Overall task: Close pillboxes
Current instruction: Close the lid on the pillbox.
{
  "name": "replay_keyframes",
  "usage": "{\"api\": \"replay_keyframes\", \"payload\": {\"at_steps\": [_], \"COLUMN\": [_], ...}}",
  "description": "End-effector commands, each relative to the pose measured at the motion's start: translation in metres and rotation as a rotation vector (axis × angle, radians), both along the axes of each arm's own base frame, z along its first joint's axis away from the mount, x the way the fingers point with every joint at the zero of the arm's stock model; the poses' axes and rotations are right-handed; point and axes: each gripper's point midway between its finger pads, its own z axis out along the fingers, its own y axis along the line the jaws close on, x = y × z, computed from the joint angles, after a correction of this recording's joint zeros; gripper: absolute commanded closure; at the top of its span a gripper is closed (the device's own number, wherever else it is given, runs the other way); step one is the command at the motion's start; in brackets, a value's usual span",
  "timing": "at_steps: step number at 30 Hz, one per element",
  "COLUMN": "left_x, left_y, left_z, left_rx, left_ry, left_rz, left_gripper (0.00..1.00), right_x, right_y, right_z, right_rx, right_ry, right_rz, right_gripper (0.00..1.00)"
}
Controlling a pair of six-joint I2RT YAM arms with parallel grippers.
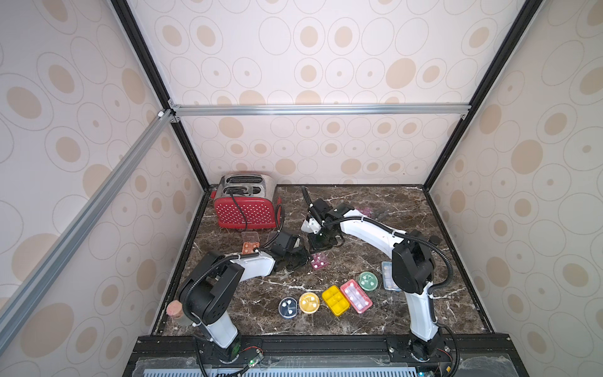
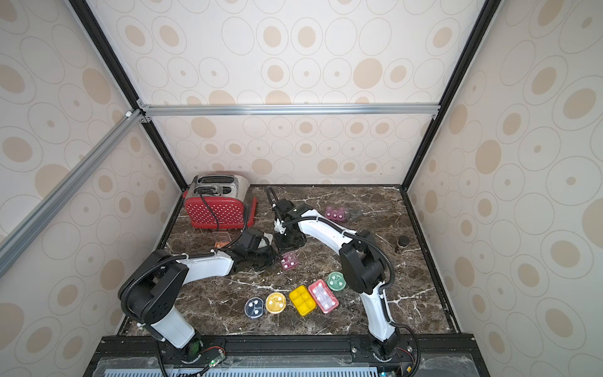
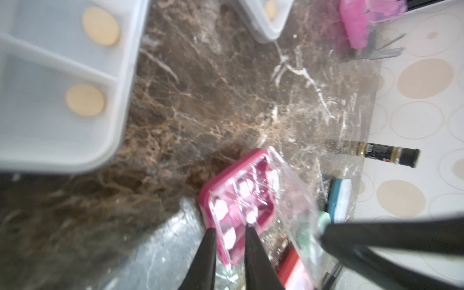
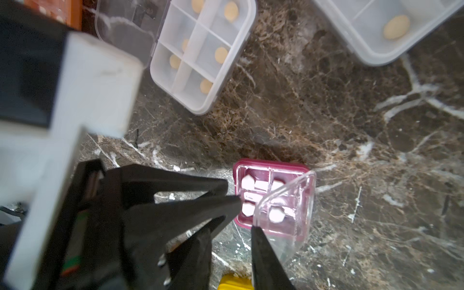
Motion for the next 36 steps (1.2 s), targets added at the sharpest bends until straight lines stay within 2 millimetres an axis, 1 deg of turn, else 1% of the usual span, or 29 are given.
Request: {"api": "replay_keyframes", "payload": {"at_steps": [1,2,4,5,6,9,11,13,16,17,21,24,26,30,32,36], "left_x": [-0.005,-0.005,-0.005,-0.006,-0.005,-0.002,0.001,0.003,0.008,0.01,0.022,0.025,0.023,0.017,0.015,0.016], "left_y": [-0.003,-0.004,-0.005,-0.005,-0.006,-0.009,-0.012,-0.013,-0.017,-0.019,-0.024,-0.031,-0.03,-0.021,-0.02,-0.023], "left_z": [0.015,0.019,0.027,0.029,0.033,0.043,0.047,0.048,0.044,0.042,0.027,0.017,0.01,-0.006,-0.012,-0.017], "left_rx": [-0.009,-0.018,-0.032,-0.036,-0.041,-0.052,-0.056,-0.056,-0.05,-0.046,-0.035,-0.049,-0.041,0.017,0.024,0.005], "left_ry": [-0.029,-0.036,-0.053,-0.059,-0.067,-0.086,-0.091,-0.088,-0.078,-0.072,-0.067,-0.041,-0.021,0.011,0.021,0.029], "left_rz": [-0.04,-0.045,-0.051,-0.053,-0.055,-0.064,-0.07,-0.071,-0.073,-0.075,-0.069,-0.075,-0.077,-0.072,-0.072,-0.066], "left_gripper": [0.75,0.73,0.68,0.65,0.62,0.51,0.42,0.36,0.28,0.27,0.26,0.3,0.3,0.3,0.3,0.33], "right_x": [0.015,0.021,0.03,0.033,0.034,0.035,0.033,0.031,0.026,0.025,0.024,0.023,0.021,0.02,0.019,0.013], "right_y": [-0.008,-0.013,-0.025,-0.032,-0.038,-0.06,-0.07,-0.075,-0.073,-0.073,-0.074,-0.073,-0.074,-0.071,-0.07,-0.064], "right_z": [0.024,0.033,0.043,0.046,0.045,0.026,0.015,0.007,-0.004,-0.009,-0.024,-0.028,-0.03,-0.032,-0.032,-0.033], "right_rx": [0.062,0.078,0.094,0.102,0.106,0.102,0.092,0.077,0.079,0.072,0.026,0.022,0.022,0.041,0.037,0.036], "right_ry": [-0.055,-0.072,-0.094,-0.09,-0.077,-0.014,0.022,0.038,0.071,0.079,0.096,0.106,0.105,0.118,0.126,0.131], "right_rz": [-0.082,-0.101,-0.135,-0.152,-0.17,-0.214,-0.224,-0.222,-0.208,-0.206,-0.18,-0.171,-0.171,-0.167,-0.159,-0.139], "right_gripper": [0.63,0.59,0.53,0.5,0.48,0.41,0.38,0.34,0.33,0.33,0.33,0.33,0.34,0.34,0.34,0.35]}}
